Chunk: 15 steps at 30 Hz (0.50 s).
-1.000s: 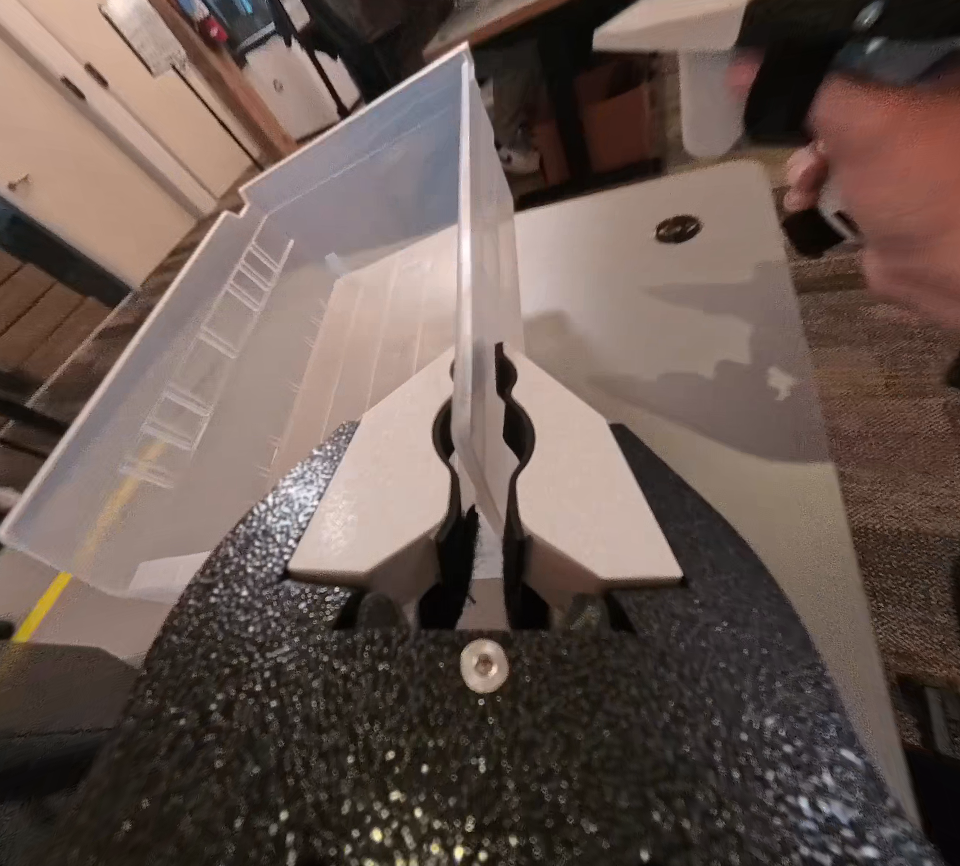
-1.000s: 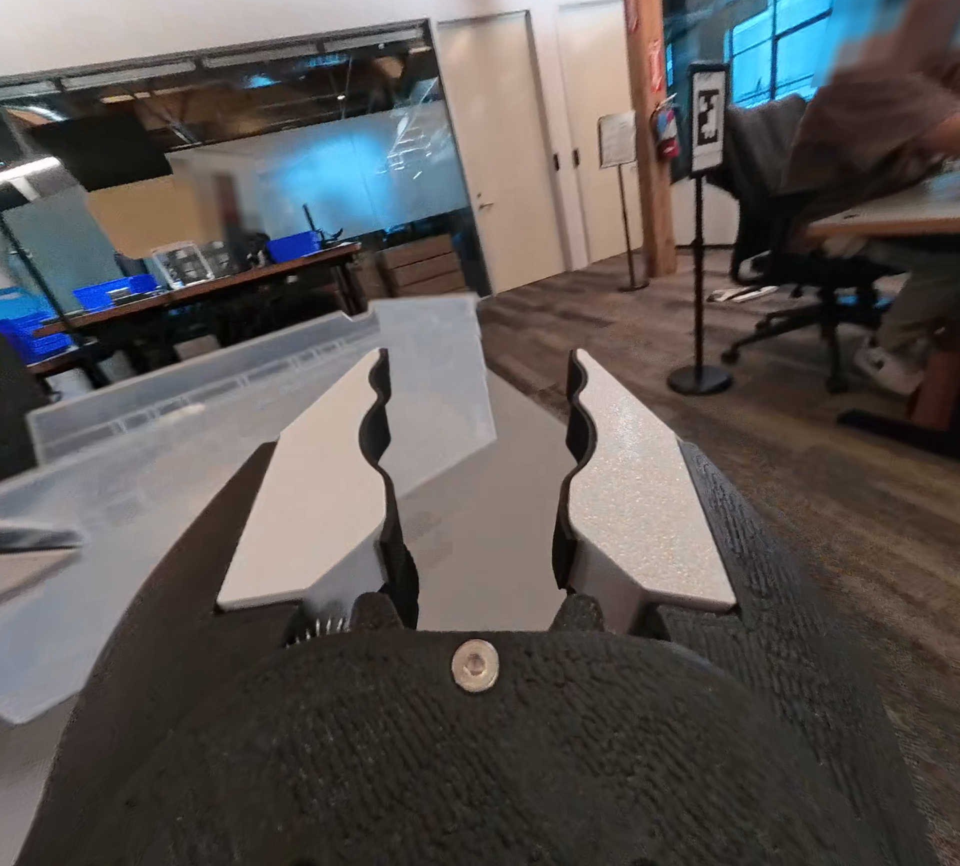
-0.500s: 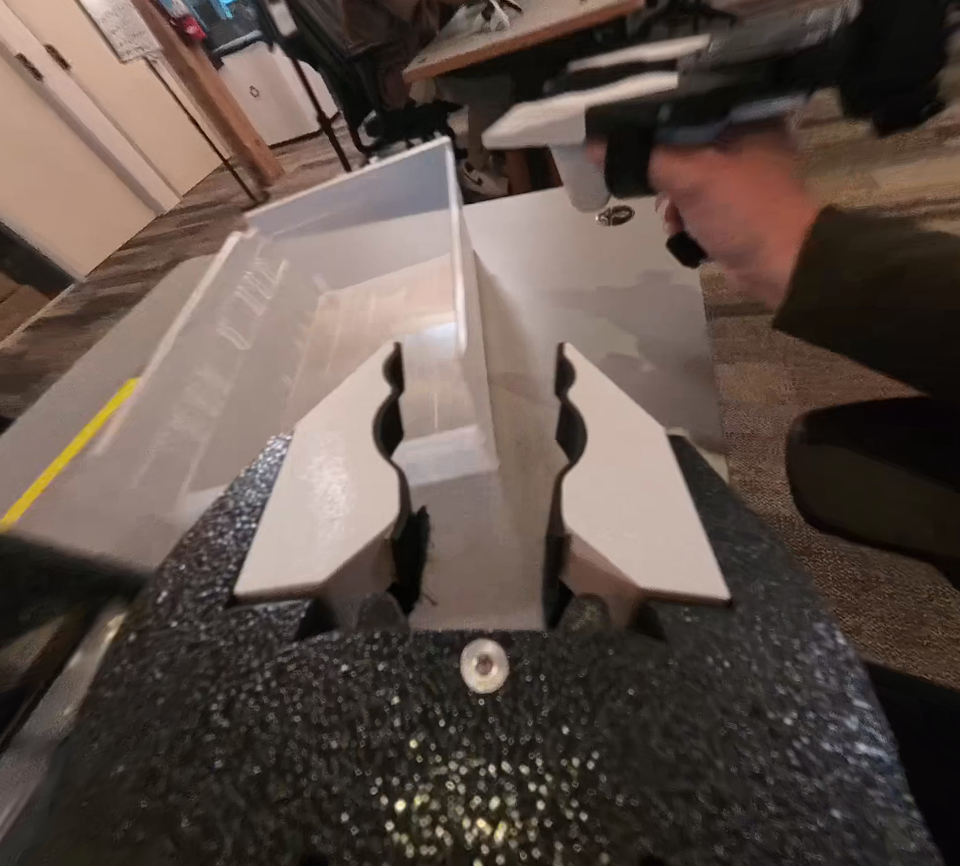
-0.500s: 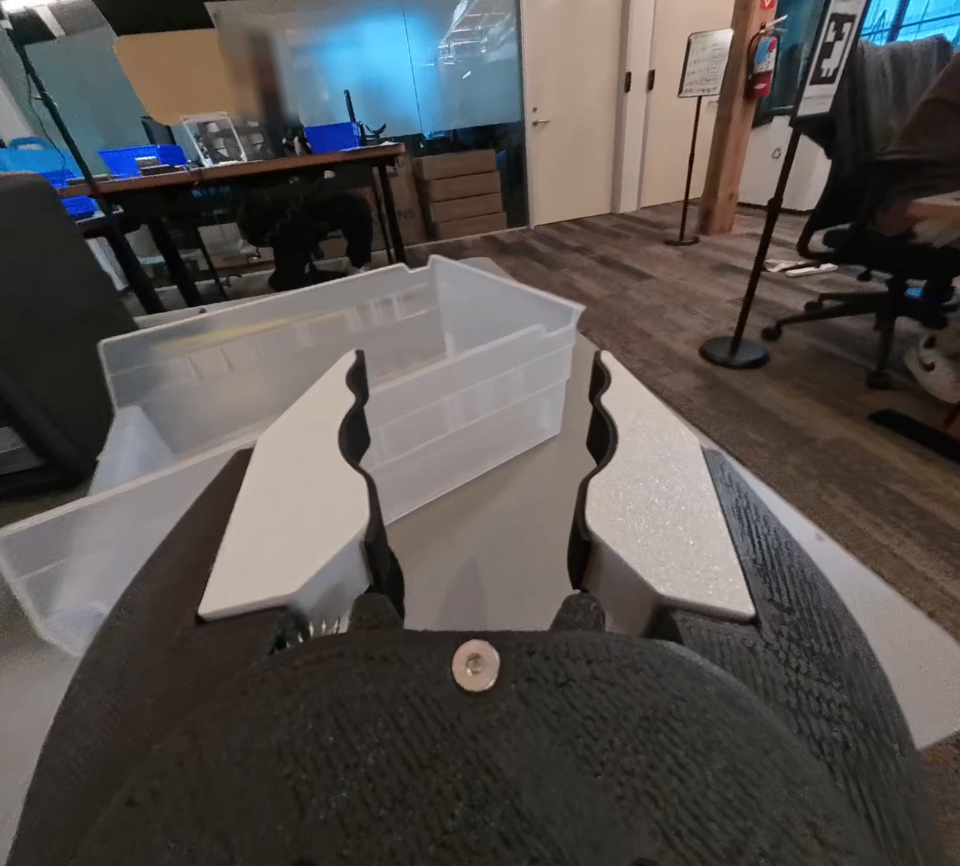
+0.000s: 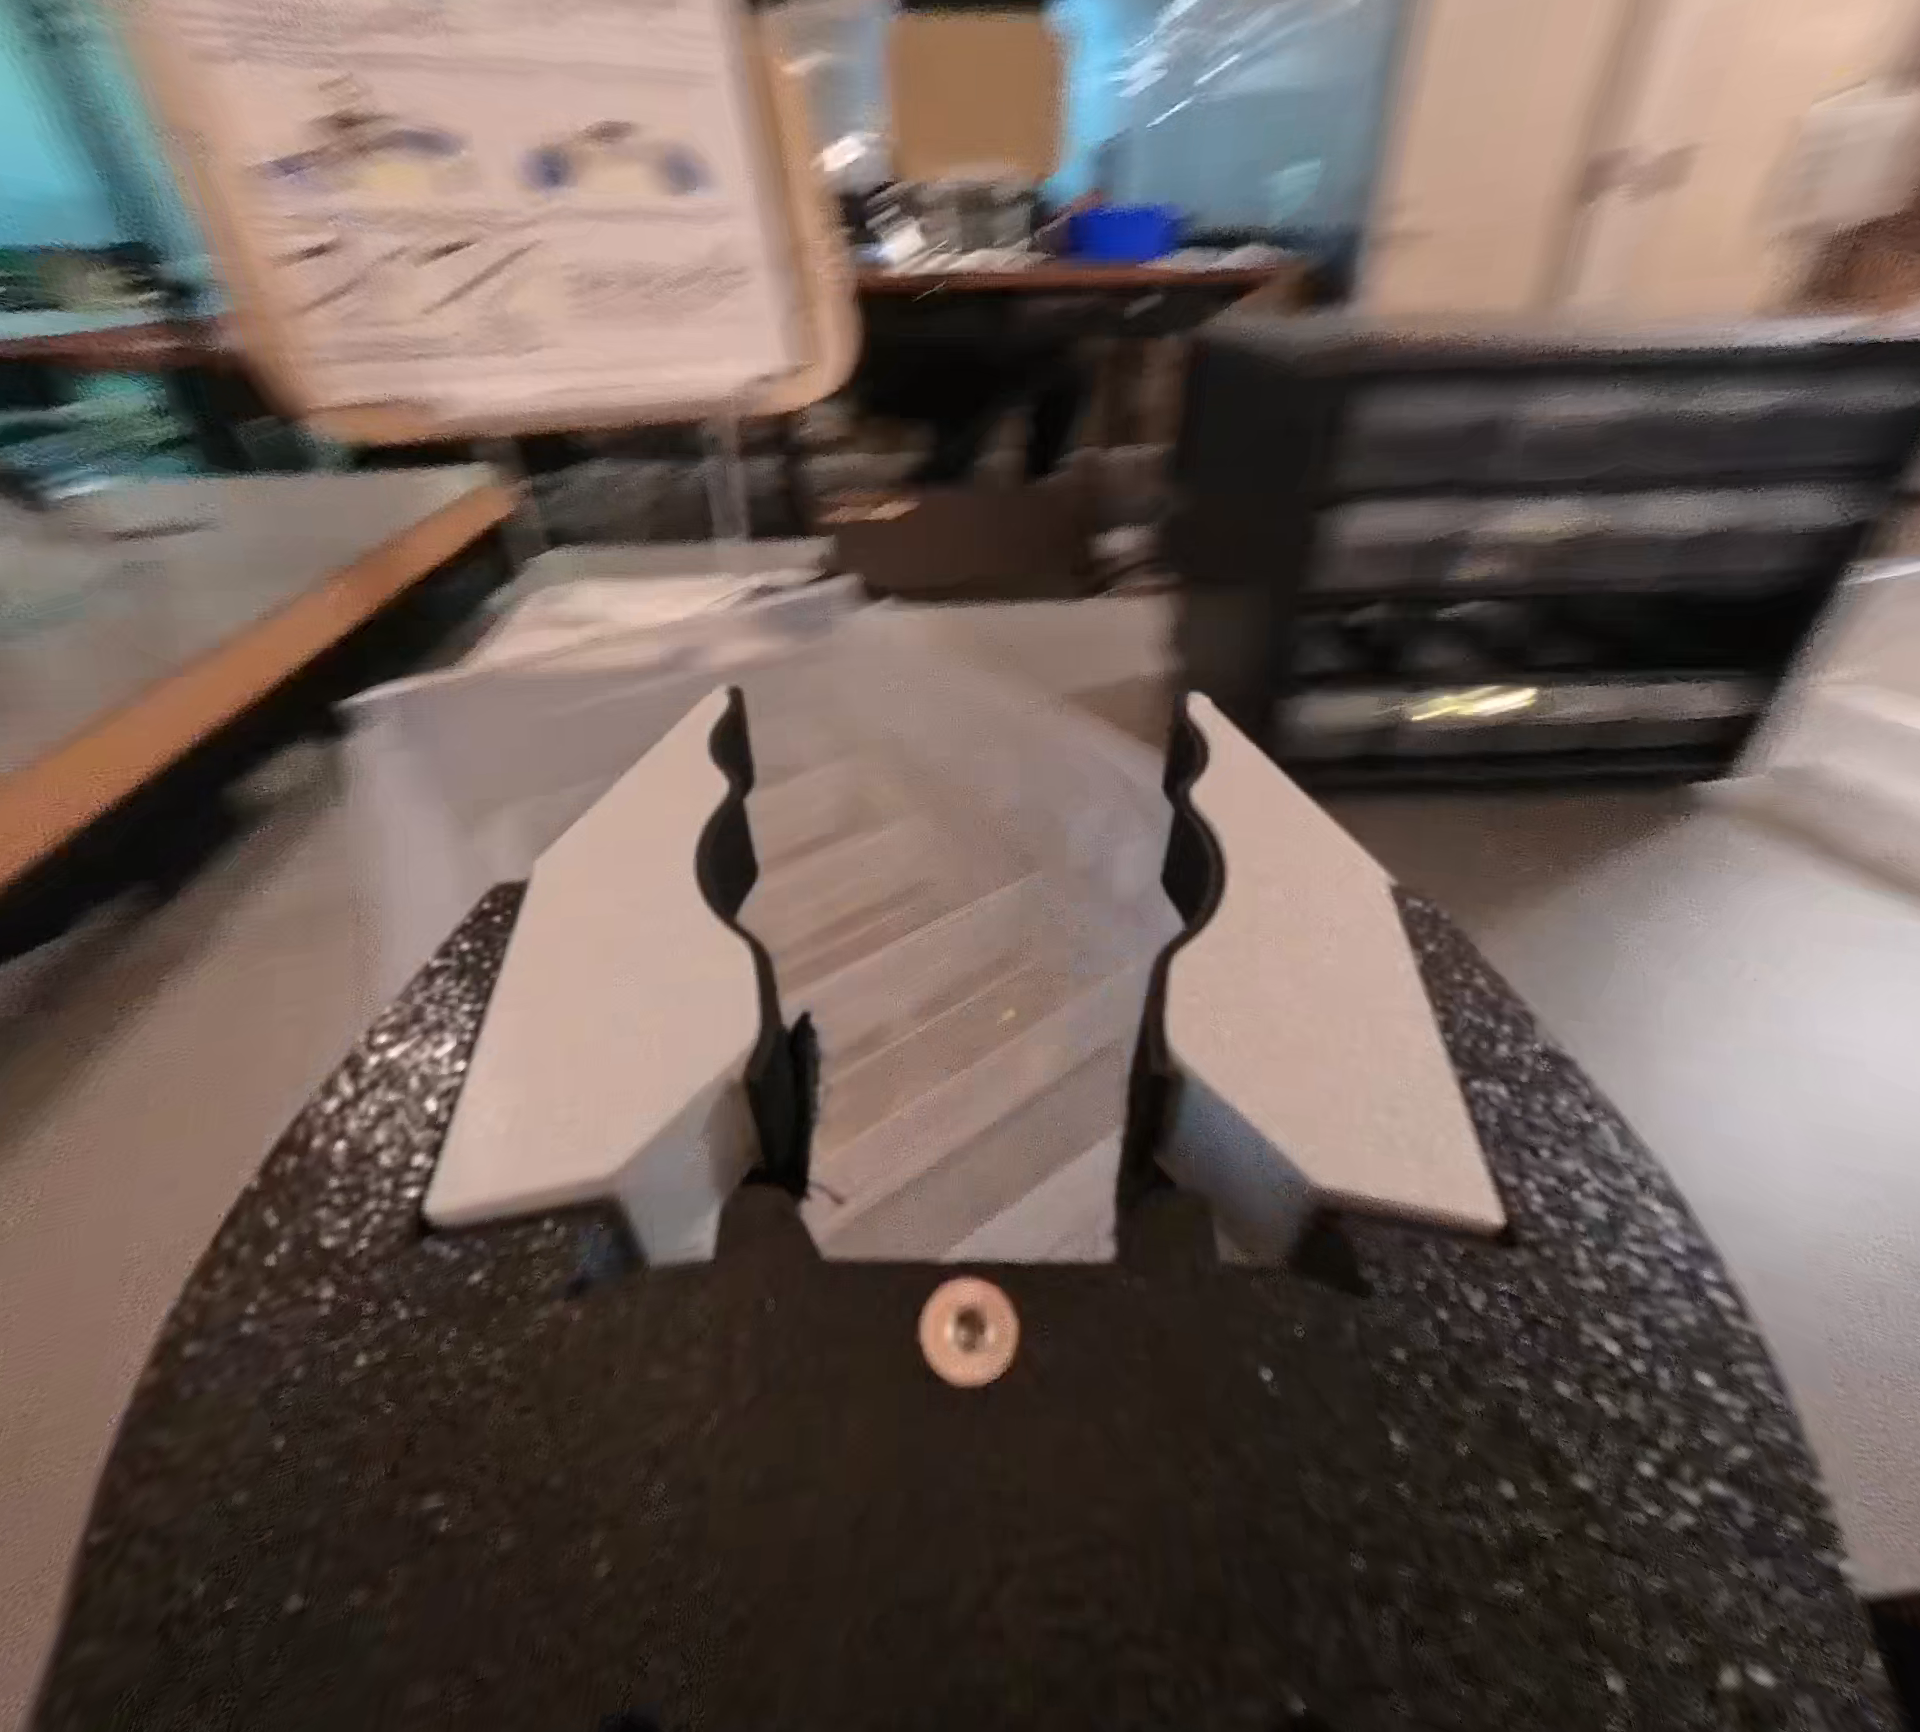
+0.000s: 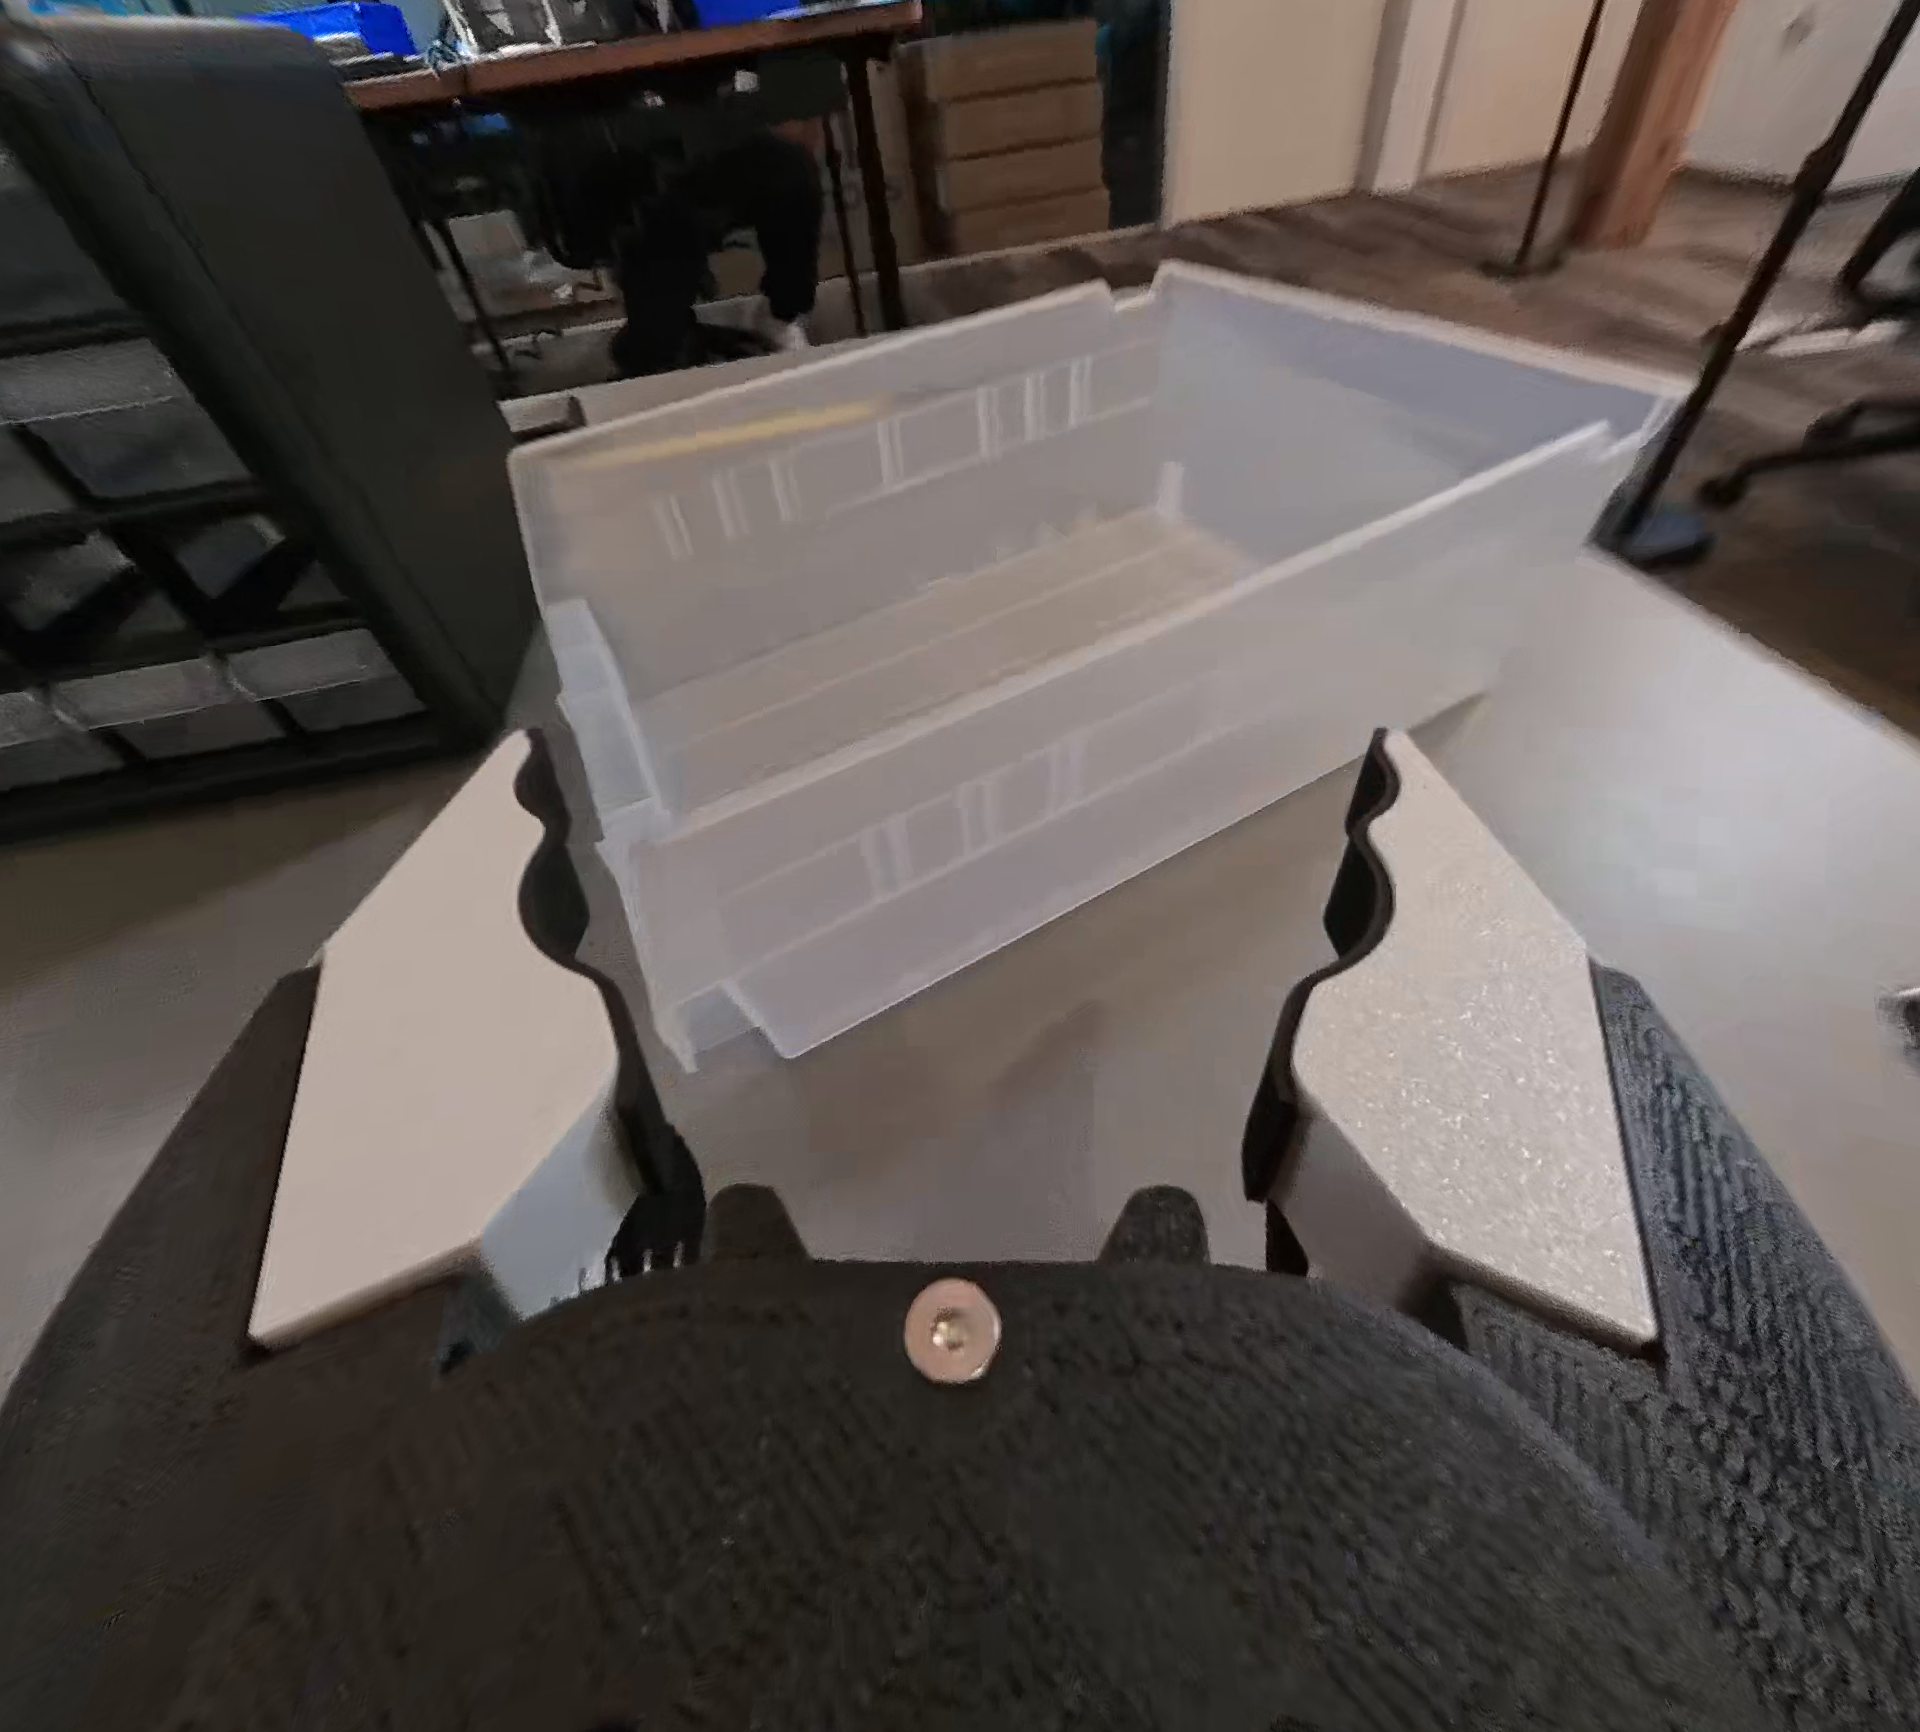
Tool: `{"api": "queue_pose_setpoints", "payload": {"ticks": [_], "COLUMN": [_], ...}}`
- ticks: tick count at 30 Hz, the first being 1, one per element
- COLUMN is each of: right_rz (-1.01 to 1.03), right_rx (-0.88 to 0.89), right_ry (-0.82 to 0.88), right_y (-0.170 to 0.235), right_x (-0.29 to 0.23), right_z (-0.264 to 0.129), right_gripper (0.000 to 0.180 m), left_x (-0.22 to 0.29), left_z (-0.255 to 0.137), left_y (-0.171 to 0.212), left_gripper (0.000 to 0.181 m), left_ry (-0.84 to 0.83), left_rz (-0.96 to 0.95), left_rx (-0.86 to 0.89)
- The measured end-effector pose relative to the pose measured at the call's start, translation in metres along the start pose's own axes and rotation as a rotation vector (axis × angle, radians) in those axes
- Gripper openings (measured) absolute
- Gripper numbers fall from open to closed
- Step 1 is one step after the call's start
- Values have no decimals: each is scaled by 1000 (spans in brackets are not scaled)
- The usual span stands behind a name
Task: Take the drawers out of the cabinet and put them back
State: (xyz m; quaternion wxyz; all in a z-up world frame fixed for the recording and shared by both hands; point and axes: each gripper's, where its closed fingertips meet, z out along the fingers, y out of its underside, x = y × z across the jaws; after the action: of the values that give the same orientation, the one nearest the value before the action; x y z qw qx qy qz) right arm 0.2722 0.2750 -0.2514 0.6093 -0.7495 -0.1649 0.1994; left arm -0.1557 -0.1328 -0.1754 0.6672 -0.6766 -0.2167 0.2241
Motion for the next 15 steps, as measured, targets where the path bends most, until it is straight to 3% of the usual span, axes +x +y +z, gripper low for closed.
{"api": "queue_pose_setpoints", "payload": {"ticks": [2, 5, 11, 15], "right_rz": [17, -57, -72, -48], "right_rx": [-52, -135, -180, -194], "right_ry": [-10, 7, 42, 96], "right_y": [14, 31, 39, 42], "right_x": [-2, -7, 3, 29], "right_z": [9, 18, 16, 2], "right_gripper": [146, 144, 130, 110], "left_x": [-51, -82, -98, -92], "left_z": [-11, -21, -25, -20], "left_y": [25, 61, 108, 114], "left_gripper": [87, 91, 96, 92], "left_ry": [-155, -176, -184, -142], "left_rz": [23, -77, -117, -124], "left_rx": [-119, -276, -432, -438]}}
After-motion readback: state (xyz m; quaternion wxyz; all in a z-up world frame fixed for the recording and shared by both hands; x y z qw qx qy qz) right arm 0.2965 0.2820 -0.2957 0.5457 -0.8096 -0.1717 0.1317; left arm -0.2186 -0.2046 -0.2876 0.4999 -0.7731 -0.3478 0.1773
